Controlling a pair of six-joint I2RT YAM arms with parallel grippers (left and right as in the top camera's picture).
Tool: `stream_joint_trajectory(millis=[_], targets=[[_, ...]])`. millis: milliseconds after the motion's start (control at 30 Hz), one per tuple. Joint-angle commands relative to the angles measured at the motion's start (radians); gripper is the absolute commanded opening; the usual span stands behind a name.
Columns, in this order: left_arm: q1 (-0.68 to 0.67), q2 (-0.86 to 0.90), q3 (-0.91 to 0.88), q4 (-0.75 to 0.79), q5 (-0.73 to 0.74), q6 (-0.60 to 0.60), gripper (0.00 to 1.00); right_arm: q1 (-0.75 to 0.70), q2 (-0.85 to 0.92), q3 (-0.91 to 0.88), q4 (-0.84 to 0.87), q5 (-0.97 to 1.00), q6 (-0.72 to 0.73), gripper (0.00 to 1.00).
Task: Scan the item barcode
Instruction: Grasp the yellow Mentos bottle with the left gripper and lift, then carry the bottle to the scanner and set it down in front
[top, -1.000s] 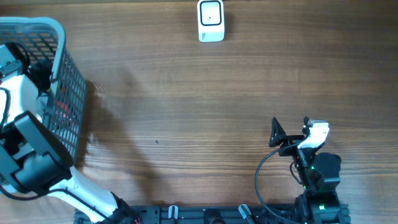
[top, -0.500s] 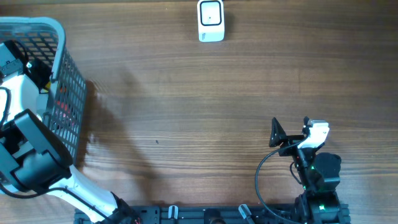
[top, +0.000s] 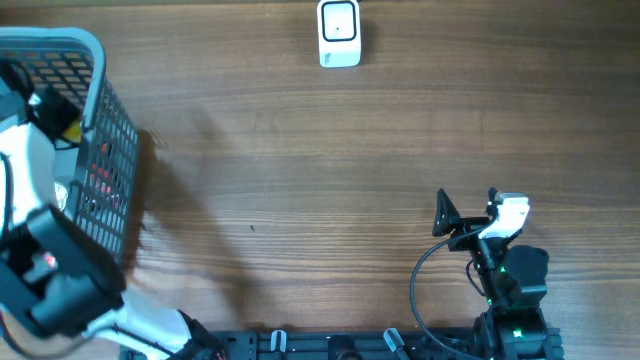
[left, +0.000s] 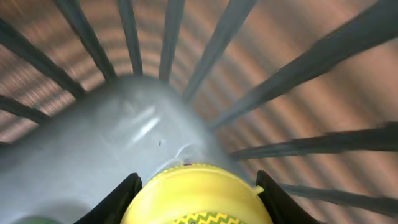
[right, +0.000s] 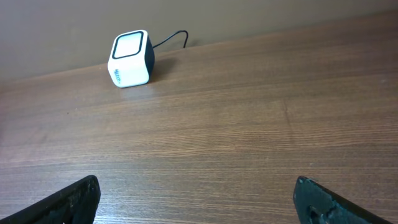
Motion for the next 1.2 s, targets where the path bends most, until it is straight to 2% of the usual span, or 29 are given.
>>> stream_joint_trajectory(millis=[0,133,267,367,400,433,500,567,700,833,1000,1167], targets=[[-0.001,-0.207,0.008,0.006,0.008,0.0,0.4,-0.004,0.005,0.0,0.003,-0.002,0.013,1.0],[-0.001,-0.362,0.008,0.0,0.014,-0.005,0.4,-0.004,0.005,-0.001,0.008,-0.002,0.013,1.0],[-0.002,-0.524,0.008,-0.003,0.087,-0.011,0.39,-0.004,0.005,0.0,0.01,-0.002,0.013,1.0],[-0.002,-0.619,0.008,-0.008,0.217,-0.068,0.38,-0.004,0.005,-0.001,0.012,-0.002,0.014,1.0],[-0.008,-0.649,0.008,-0.003,0.34,-0.106,0.37,-0.004,0.005,-0.001,0.013,-0.002,0.013,1.0],[-0.017,-0.655,0.008,0.0,0.387,-0.125,0.37,-0.004,0.005,-0.001,0.014,-0.002,0.013,1.0],[-0.048,-0.656,0.008,0.003,0.47,-0.139,0.36,-0.004,0.005,-0.001,0.014,-0.002,0.014,1.0],[-0.135,-0.643,0.008,-0.009,0.525,-0.139,0.36,-0.004,0.005,-0.001,0.018,-0.002,0.014,1.0],[-0.331,-0.594,0.008,-0.016,0.511,-0.101,0.37,-0.004,0.005,0.0,0.018,-0.002,0.013,1.0],[-0.541,-0.483,0.008,-0.031,0.381,-0.101,0.36,-0.004,0.005,-0.001,0.021,-0.002,0.013,1.0],[-0.756,-0.28,0.008,-0.057,0.245,-0.12,0.36,-0.004,0.005,-0.001,0.026,-0.002,0.013,1.0],[-0.909,-0.064,0.008,-0.053,0.135,-0.156,0.34,-0.004,0.005,-0.001,0.029,-0.002,0.013,1.0]])
